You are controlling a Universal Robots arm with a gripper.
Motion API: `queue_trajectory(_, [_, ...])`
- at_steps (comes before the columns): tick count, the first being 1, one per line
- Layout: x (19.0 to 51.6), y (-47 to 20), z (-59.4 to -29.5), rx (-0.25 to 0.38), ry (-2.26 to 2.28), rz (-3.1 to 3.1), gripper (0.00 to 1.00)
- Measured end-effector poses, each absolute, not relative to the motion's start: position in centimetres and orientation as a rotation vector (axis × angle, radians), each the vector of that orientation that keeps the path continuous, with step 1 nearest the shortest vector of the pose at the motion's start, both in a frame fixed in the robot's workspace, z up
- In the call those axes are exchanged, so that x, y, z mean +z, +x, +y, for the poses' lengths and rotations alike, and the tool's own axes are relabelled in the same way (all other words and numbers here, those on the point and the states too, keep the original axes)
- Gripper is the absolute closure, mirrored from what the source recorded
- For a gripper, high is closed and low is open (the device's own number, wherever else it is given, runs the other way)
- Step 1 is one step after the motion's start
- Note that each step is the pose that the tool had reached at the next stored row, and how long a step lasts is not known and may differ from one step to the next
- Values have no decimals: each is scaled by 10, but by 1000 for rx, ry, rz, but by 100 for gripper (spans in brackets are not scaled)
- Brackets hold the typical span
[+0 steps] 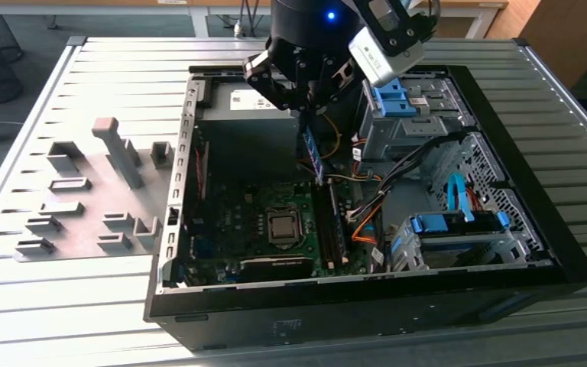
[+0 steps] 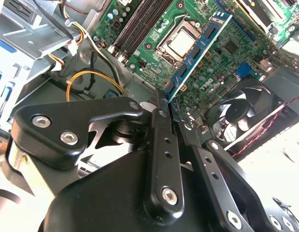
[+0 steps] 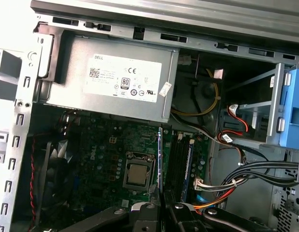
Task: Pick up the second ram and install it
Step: 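Insert the second ram into the second slot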
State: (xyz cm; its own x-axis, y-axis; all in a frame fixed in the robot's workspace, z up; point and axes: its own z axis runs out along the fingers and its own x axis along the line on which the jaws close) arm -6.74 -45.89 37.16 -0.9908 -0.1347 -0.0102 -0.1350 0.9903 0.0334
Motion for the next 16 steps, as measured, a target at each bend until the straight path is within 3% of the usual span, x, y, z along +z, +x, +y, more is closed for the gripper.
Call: queue_trajectory(16, [372, -67, -459, 54, -229, 3125, 86])
